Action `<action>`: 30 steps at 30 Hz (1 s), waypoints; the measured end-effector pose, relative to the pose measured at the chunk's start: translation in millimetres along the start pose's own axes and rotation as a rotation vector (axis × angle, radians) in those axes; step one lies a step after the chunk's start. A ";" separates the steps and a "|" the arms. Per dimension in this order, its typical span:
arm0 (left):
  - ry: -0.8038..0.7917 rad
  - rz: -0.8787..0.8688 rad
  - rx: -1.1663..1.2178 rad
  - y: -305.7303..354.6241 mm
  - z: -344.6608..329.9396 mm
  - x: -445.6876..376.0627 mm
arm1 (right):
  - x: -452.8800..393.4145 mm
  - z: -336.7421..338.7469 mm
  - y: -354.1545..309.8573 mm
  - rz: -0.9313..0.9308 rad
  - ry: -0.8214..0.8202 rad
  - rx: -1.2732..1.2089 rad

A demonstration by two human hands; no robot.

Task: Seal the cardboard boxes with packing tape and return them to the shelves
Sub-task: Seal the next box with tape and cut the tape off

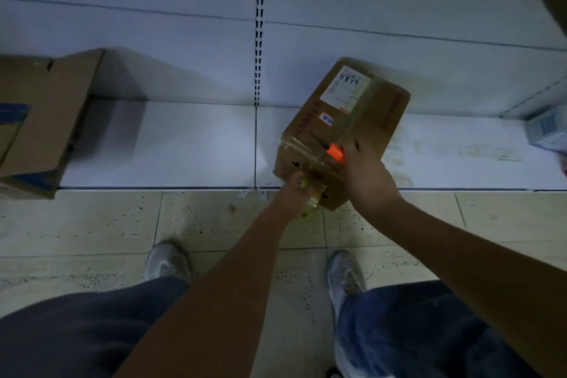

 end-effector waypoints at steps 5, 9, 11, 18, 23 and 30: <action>-0.049 0.073 0.072 -14.7 -6.4 -4.8 | 27.8 -9.1 9.5 -0.063 -0.133 0.046; -0.079 0.038 0.192 -9.4 -3.2 -3.2 | 22.3 -32.8 17.5 -0.014 -0.209 0.000; -0.087 0.006 0.182 -7.5 -0.6 -1.6 | 14.8 -39.2 17.2 -0.010 -0.232 0.075; -0.115 0.083 0.084 1.5 4.9 1.6 | 21.3 -37.0 12.7 0.047 -0.247 0.227; -0.117 0.089 -0.056 14.6 13.0 2.2 | 7.5 -60.2 12.1 -0.022 -0.191 0.142; 0.072 0.236 -0.037 -17.8 55.7 17.4 | 18.4 -23.7 26.3 0.136 -0.247 0.238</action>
Point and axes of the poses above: each hand's wrist, its own x-axis away from the middle knuckle, its own z-axis out of the back of the hand, y = z × x, the point moved 1 cm from there along -x, towards the middle knuckle, and after that the axes turned 4 degrees about -z, right-handed, at the moved point
